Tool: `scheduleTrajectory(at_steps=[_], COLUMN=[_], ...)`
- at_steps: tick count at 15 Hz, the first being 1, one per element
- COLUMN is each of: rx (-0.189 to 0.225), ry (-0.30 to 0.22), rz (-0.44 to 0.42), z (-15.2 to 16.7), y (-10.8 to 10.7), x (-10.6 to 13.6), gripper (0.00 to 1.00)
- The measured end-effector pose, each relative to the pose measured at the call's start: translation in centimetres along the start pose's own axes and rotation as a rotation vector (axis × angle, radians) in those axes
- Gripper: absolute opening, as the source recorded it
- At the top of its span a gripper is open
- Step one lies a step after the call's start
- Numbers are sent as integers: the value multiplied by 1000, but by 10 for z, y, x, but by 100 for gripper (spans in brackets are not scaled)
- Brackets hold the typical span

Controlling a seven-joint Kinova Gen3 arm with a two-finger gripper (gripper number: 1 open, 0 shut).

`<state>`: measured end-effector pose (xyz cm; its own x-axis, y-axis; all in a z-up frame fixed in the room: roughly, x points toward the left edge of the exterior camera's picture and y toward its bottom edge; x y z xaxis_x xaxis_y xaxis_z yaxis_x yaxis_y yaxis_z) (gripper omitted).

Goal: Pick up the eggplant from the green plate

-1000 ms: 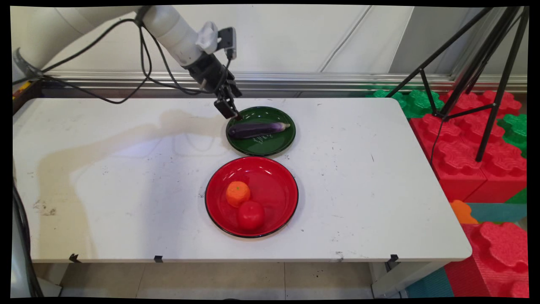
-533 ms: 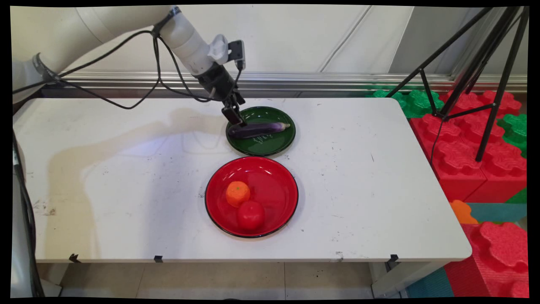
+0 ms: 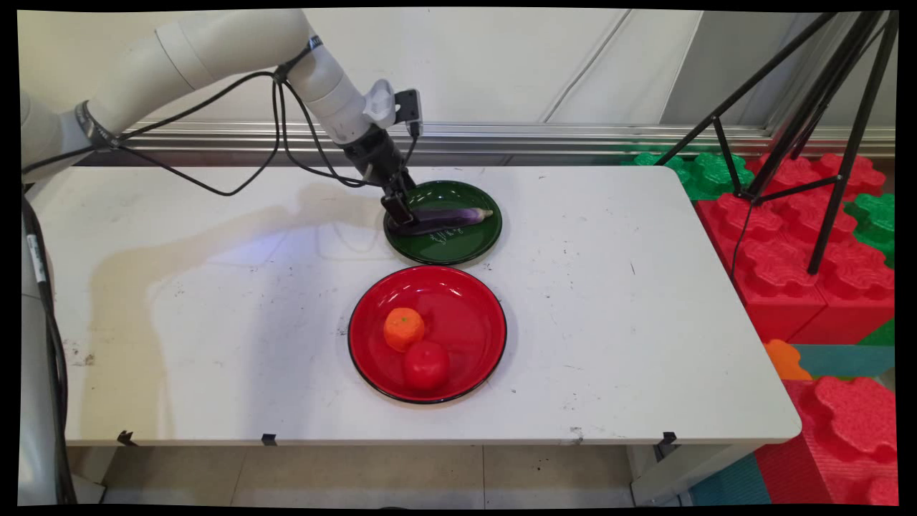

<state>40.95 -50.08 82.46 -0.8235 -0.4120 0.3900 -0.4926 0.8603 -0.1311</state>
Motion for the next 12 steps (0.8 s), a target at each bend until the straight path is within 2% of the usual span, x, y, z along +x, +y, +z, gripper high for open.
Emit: scheduleTrajectory(at_steps=[12], rx=[-3], ry=[-20], rz=[-37], z=[24], y=[-3], x=[-4], gripper=[100])
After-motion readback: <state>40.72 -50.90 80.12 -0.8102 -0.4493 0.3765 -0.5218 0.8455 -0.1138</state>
